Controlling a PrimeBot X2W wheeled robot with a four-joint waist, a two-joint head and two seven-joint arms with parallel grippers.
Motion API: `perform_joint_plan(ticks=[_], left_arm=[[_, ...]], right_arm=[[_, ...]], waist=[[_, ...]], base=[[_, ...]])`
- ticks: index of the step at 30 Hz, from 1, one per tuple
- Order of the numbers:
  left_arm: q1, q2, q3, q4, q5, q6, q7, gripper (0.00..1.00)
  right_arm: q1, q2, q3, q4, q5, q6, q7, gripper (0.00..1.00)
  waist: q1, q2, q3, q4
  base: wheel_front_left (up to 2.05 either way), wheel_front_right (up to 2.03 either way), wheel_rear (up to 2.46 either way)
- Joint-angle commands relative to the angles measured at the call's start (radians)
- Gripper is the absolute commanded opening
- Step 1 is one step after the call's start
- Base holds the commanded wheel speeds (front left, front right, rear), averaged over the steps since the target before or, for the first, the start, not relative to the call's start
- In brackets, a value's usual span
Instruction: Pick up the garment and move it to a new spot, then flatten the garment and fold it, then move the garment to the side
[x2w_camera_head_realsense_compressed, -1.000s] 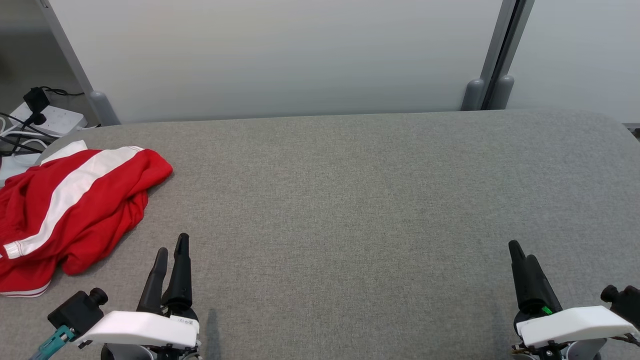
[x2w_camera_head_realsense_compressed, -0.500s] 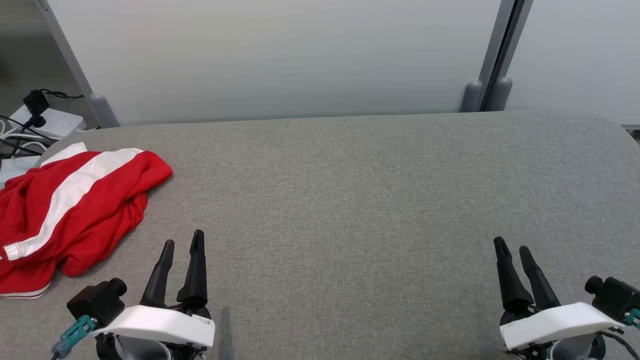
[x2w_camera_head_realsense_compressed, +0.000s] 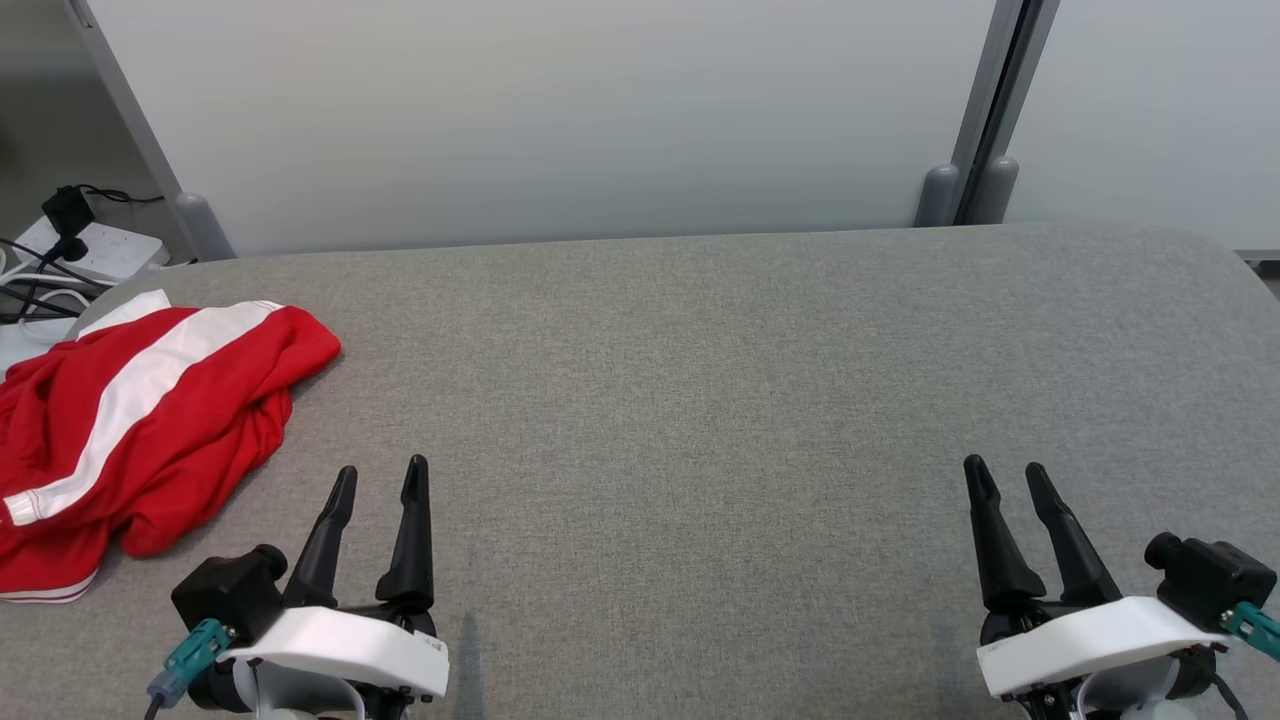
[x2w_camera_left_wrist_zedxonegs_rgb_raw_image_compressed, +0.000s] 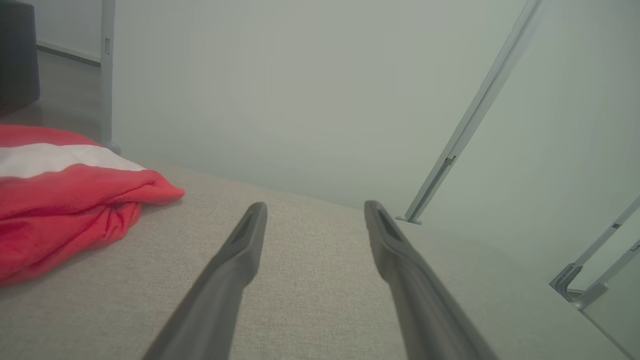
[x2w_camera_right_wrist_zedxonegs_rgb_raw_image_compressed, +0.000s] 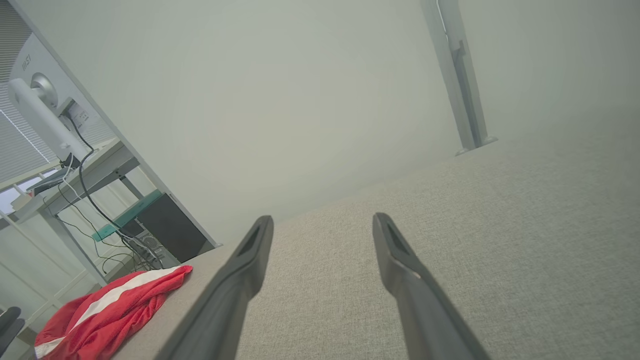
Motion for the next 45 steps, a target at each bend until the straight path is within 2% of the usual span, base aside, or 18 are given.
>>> perform_joint_plan(ticks=[1, 33, 45], left_arm=[[-0.055, 0.015, 0.017, -0.025, 0.04, 0.012, -0.018, 1.0], [-0.095, 0.024, -0.006, -0.008, 0.423, 0.06, -0.112, 1.0], [-0.096, 0.024, -0.003, 0.021, 0.42, 0.056, -0.112, 1.0]], right_arm=[[-0.046, -0.014, 0.022, -0.039, -0.04, 0.001, -0.023, 1.0], [-0.066, -0.01, 0.038, -0.072, -0.393, 0.002, -0.117, 1.0], [-0.06, -0.008, 0.033, -0.06, -0.403, 0.002, -0.117, 1.0]], waist=[[0.0, -0.0001, 0.0, -0.001], [0.0, -0.0001, -0.003, -0.008], [0.0, -0.0001, -0.005, -0.01]], base=[[0.0, 0.0, 0.0], [0.0, 0.0, 0.0], [0.0, 0.0, 0.0]])
